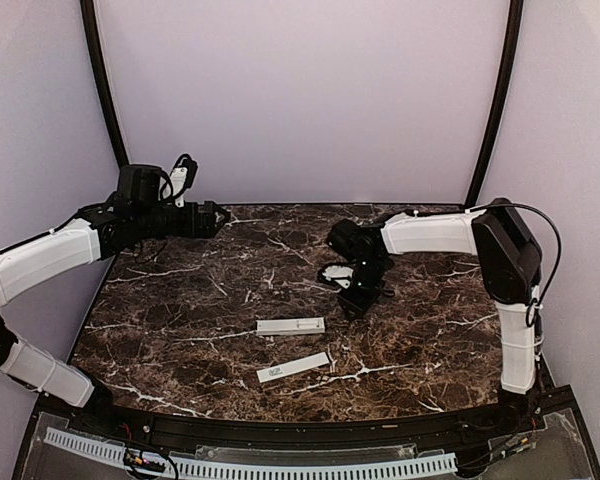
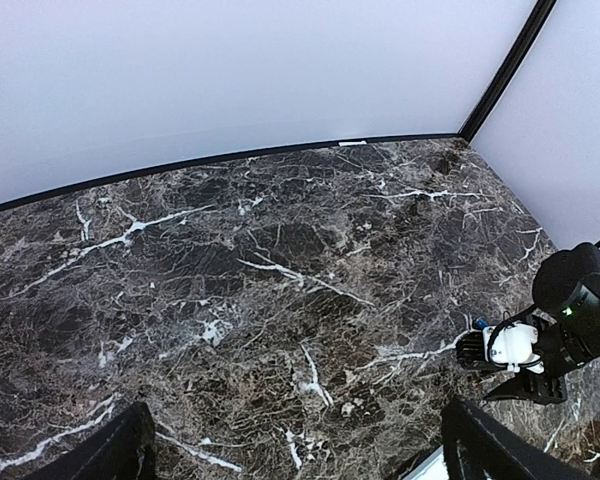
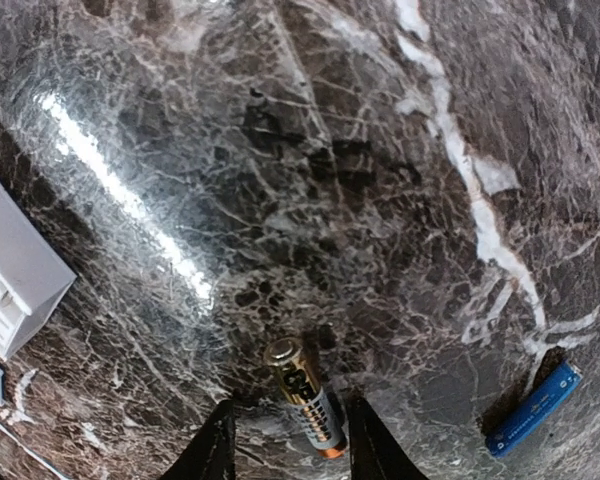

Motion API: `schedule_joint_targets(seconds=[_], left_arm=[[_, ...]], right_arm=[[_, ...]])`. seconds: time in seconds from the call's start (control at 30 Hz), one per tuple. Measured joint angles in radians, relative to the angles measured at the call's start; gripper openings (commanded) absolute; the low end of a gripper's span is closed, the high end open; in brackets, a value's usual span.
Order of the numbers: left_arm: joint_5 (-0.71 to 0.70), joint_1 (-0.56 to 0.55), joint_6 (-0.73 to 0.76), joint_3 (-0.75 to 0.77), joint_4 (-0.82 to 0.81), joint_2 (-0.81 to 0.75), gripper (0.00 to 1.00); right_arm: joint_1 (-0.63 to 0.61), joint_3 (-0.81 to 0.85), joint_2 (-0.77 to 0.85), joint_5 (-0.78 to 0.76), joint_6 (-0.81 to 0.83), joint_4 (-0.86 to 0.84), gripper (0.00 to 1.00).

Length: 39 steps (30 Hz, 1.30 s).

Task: Load the batteries into the remote control
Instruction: Pick up the battery at the center of the board, then place the battery in the battery compartment.

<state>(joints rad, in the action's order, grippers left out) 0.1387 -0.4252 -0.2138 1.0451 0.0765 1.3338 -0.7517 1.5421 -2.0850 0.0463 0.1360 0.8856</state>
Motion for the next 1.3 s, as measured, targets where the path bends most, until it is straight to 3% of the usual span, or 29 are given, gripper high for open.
schedule_joint_targets(seconds=[0.37, 0.93, 1.3], left_arm=[[0.018, 0.004, 0.0, 0.0, 0.0, 0.009, 0.99], [0.048, 0.007, 0.0, 0.0, -0.001, 0.009, 0.99], [0.057, 0.007, 0.0, 0.0, -0.002, 0.009, 0.99]], right_arm=[[-0.013, 0.0, -0.011, -0.042, 0.041, -0.009, 0.0], [-0.043, 0.031, 0.014, 0.048, 0.097, -0.019, 0.0], [-0.196, 0.142, 0.019, 0.039, 0.256, -0.072, 0.0]])
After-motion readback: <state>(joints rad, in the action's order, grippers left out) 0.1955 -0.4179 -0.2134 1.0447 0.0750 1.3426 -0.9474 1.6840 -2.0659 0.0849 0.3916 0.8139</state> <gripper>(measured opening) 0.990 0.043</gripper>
